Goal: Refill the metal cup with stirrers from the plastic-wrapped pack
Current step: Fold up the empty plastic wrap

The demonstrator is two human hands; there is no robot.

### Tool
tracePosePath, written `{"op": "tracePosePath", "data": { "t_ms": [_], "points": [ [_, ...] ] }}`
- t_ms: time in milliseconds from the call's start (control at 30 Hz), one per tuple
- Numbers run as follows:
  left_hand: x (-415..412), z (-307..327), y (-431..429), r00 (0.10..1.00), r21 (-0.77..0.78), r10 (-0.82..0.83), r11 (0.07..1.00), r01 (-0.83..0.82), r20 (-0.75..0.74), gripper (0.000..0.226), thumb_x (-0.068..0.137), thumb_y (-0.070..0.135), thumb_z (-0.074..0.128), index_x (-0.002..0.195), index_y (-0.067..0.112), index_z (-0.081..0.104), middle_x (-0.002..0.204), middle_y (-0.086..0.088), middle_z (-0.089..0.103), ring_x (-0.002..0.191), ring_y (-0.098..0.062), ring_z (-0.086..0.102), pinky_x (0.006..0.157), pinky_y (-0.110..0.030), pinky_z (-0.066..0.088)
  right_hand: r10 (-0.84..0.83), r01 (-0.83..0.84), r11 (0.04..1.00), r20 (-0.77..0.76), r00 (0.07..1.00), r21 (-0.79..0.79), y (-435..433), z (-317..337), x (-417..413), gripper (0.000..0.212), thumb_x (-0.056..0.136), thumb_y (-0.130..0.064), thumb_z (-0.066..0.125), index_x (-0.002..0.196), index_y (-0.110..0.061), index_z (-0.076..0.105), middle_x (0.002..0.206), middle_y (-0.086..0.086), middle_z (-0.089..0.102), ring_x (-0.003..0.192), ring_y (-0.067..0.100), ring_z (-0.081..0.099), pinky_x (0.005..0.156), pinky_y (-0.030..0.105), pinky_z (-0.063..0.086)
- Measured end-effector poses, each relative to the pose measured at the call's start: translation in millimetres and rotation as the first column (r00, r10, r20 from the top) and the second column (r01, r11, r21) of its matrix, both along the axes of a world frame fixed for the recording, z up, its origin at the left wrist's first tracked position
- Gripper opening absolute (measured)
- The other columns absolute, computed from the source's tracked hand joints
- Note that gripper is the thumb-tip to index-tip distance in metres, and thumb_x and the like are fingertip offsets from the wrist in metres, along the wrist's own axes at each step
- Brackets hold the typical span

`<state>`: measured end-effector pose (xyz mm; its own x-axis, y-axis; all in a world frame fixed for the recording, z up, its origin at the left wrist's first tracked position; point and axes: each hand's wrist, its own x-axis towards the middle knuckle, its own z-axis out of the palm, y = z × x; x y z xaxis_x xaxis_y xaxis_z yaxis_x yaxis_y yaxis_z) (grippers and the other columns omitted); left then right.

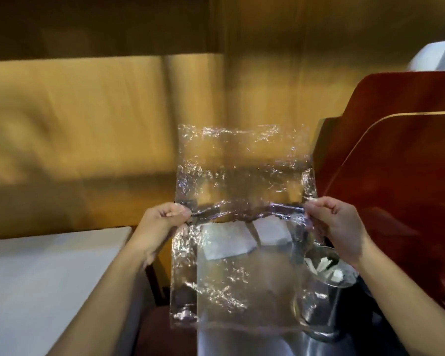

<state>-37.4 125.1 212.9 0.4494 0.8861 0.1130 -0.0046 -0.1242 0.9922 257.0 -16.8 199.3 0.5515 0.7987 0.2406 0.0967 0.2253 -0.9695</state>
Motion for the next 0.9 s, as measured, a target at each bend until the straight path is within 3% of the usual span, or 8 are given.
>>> {"op": "tracePosePath", "data": {
  "t_ms": [100, 200, 300, 500, 700, 800, 900],
  "points": [
    [1.8, -13.0, -3.4, 0.996, 0.018, 0.082, 0.996, -0.083, 0.041, 0.017, 0.082, 0.003, 0.064, 0.068, 0.012, 0.065, 0.053, 0.006, 0.063, 0.055, -0.009, 0.052, 0.064, -0.025, 0.041, 0.095, -0.096, 0.995, -0.026, 0.995, -0.036, -0.9, -8.4, -1.0, 0.005, 0.076, -0.01, 0.068, 0.08, -0.01, 0.066, 0.056, 0.003, 0.065, 0.045, 0.015, 0.058, 0.037, 0.022, 0.043],
    [1.1, -22.2, -3.9, 0.993, -0.012, 0.104, 0.995, -0.104, 0.06, 0.017, 0.083, 0.0, 0.063, 0.071, 0.012, 0.068, 0.059, 0.001, 0.064, 0.059, -0.013, 0.052, 0.067, -0.032, 0.048, 0.16, -0.165, 0.981, -0.053, 0.986, -0.1, -0.7, -17.8, 0.1, 0.019, 0.065, -0.014, 0.072, 0.083, -0.01, 0.068, 0.065, 0.006, 0.068, 0.052, 0.019, 0.062, 0.039, 0.025, 0.049],
    [-0.6, -27.1, -2.8, 0.993, -0.01, 0.069, 0.998, -0.068, 0.094, 0.025, 0.083, -0.002, 0.061, 0.067, 0.015, 0.07, 0.06, 0.0, 0.065, 0.053, -0.01, 0.055, 0.053, -0.024, 0.053, 0.144, -0.151, 0.984, -0.08, 0.986, -0.093, -2.5, -25.0, 2.3, 0.015, 0.058, -0.013, 0.073, 0.073, -0.011, 0.072, 0.06, 0.007, 0.067, 0.045, 0.017, 0.06, 0.04, 0.025, 0.051],
    [-4.7, -33.6, 0.8, 0.998, 0.057, 0.029, 0.998, -0.032, 0.061, 0.025, 0.085, 0.005, 0.06, 0.069, 0.019, 0.073, 0.061, 0.004, 0.069, 0.06, -0.008, 0.063, 0.058, -0.021, 0.055, 0.16, -0.166, 0.984, -0.092, 0.983, -0.061, -10.1, -26.4, 6.4, 0.013, 0.077, 0.004, 0.062, 0.076, -0.006, 0.07, 0.058, 0.007, 0.069, 0.049, 0.015, 0.064, 0.039, 0.021, 0.049],
    [-5.6, -34.0, 1.2, 0.994, 0.078, 0.014, 0.997, -0.022, 0.104, 0.031, 0.086, -0.007, 0.054, 0.076, 0.015, 0.073, 0.066, 0.001, 0.073, 0.063, -0.008, 0.066, 0.062, -0.019, 0.056, 0.258, -0.258, 0.966, -0.099, 0.961, 0.008, -13.0, -26.4, 9.9, 0.015, 0.066, -0.002, 0.063, 0.073, -0.01, 0.073, 0.061, 0.008, 0.071, 0.053, 0.013, 0.067, 0.051, 0.021, 0.056],
    [-5.9, -35.2, 1.9, 0.993, 0.094, 0.032, 0.995, -0.043, 0.114, 0.032, 0.085, -0.008, 0.053, 0.076, 0.015, 0.073, 0.069, 0.0, 0.074, 0.065, -0.01, 0.067, 0.066, -0.02, 0.057, 0.293, -0.29, 0.956, -0.117, 0.949, 0.04, -10.8, -30.0, 15.5, 0.025, 0.072, 0.008, 0.057, 0.074, -0.009, 0.076, 0.068, 0.011, 0.073, 0.061, 0.017, 0.07, 0.057, 0.023, 0.057],
    [-3.5, -34.3, 0.6, 0.99, 0.109, 0.038, 0.993, -0.053, 0.134, 0.032, 0.085, -0.009, 0.053, 0.076, 0.014, 0.073, 0.07, 0.0, 0.075, 0.068, -0.01, 0.067, 0.068, -0.02, 0.057, 0.308, -0.303, 0.951, -0.127, 0.943, 0.056, -8.0, -32.8, 18.9, 0.023, 0.071, 0.005, 0.057, 0.07, -0.008, 0.076, 0.067, 0.012, 0.073, 0.062, 0.018, 0.07, 0.058, 0.023, 0.057]
  ]
}}
